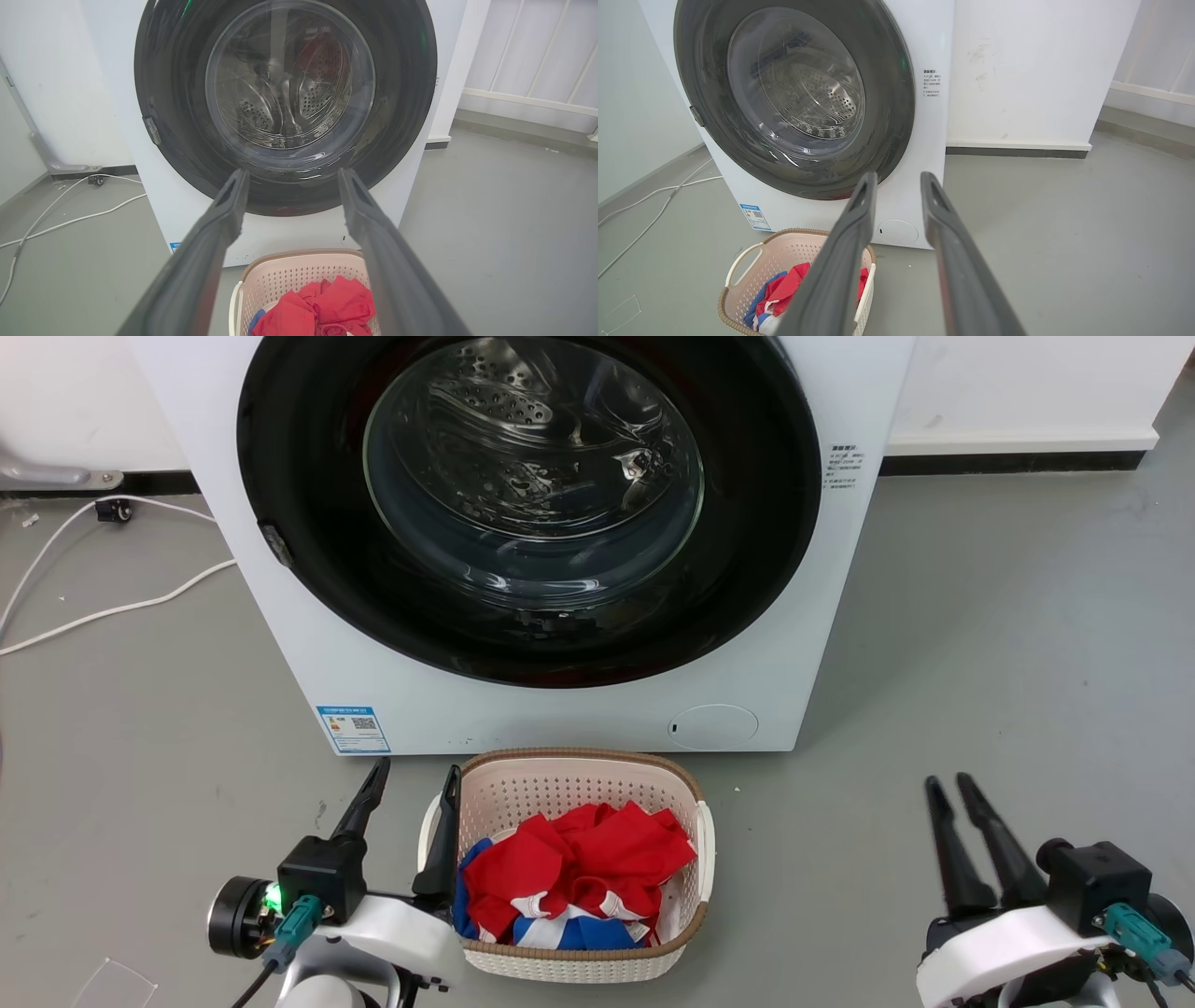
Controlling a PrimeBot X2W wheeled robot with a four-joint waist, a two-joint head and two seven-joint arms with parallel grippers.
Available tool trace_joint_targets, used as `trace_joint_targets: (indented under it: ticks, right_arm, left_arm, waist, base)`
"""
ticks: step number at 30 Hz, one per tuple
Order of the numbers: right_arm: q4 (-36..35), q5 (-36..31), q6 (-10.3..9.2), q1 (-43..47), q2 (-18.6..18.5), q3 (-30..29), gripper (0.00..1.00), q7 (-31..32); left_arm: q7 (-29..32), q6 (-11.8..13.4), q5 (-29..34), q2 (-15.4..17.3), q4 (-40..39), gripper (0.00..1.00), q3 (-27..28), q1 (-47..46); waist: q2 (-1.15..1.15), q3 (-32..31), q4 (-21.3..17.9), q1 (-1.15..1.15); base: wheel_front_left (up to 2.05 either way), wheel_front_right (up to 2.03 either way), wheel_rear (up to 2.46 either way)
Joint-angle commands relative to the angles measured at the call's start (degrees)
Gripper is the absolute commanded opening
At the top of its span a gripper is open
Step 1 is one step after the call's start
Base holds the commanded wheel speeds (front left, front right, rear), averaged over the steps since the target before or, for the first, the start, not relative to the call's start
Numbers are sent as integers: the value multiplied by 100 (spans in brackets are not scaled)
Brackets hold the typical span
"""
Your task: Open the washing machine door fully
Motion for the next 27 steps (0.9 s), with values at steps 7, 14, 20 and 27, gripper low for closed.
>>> trace_joint_targets:
  ticks: [7,14,20,27]
  right_arm:
    - [241,1519,-1,-82,15,-111,0,7]
    - [722,4340,-1,-261,11,-268,0,7]
    - [988,6973,0,-656,12,-430,0,94]
    - [979,8442,0,-1538,-115,-1067,0,515]
  left_arm:
    - [-26,1,19,-27,11,100,47,-29]
    - [-26,-21,-25,-78,-51,100,61,-126]
    - [-21,-22,-35,-113,-139,100,80,-221]
    - [-21,0,-2,-135,-371,100,131,-437]
  waist:
    - [0,5,-3,0]
    - [0,149,26,0]
    - [0,385,32,0]
    - [0,852,0,0]
  base:
    - [0,0,0]
    - [0,0,0]
    - [0,0,0]
    - [0,0,0]
